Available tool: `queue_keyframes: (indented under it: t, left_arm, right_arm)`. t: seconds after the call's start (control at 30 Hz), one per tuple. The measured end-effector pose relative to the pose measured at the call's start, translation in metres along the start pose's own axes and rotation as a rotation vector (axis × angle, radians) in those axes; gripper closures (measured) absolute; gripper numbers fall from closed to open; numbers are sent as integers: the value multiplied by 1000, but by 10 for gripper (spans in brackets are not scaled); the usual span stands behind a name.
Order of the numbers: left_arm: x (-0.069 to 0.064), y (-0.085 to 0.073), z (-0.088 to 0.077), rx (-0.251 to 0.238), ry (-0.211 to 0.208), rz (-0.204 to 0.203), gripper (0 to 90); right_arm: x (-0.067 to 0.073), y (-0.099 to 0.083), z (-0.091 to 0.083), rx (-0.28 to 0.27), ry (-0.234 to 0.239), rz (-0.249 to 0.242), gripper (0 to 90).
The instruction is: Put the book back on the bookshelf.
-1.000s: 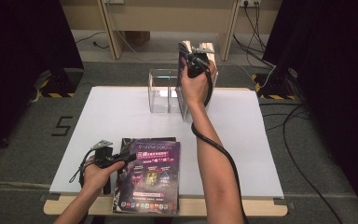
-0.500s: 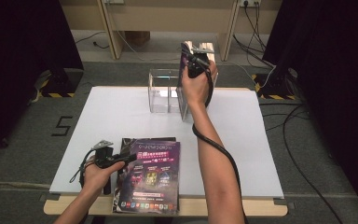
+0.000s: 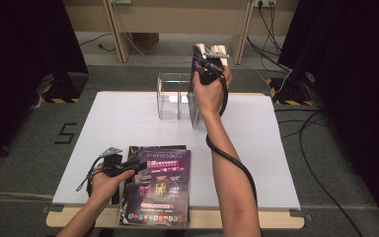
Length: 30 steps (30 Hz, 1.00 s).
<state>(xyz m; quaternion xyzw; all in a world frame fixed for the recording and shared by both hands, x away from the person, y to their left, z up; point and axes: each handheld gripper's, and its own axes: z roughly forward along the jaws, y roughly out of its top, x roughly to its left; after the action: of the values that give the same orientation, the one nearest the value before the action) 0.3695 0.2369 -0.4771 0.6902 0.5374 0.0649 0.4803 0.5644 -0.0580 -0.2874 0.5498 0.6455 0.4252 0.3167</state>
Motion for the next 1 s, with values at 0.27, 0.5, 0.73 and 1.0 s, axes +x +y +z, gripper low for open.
queue_keyframes:
  t: [0.27, 0.5, 0.73, 1.0]
  left_arm:
    - [-2, 3, 3, 0, -5, 8, 539]
    - [-3, 3, 3, 3, -5, 9, 529]
    - [-2, 3, 2, -2, 3, 4, 524]
    - [0, 2, 1, -5, 10, 4, 515]
  right_arm:
    - [1, -6, -8, 9, 13, -1, 647]
    - [1, -10, -14, 14, 30, 15, 636]
    - [0, -15, -20, 23, 36, 13, 635]
    - [-4, -21, -26, 27, 41, 22, 635]
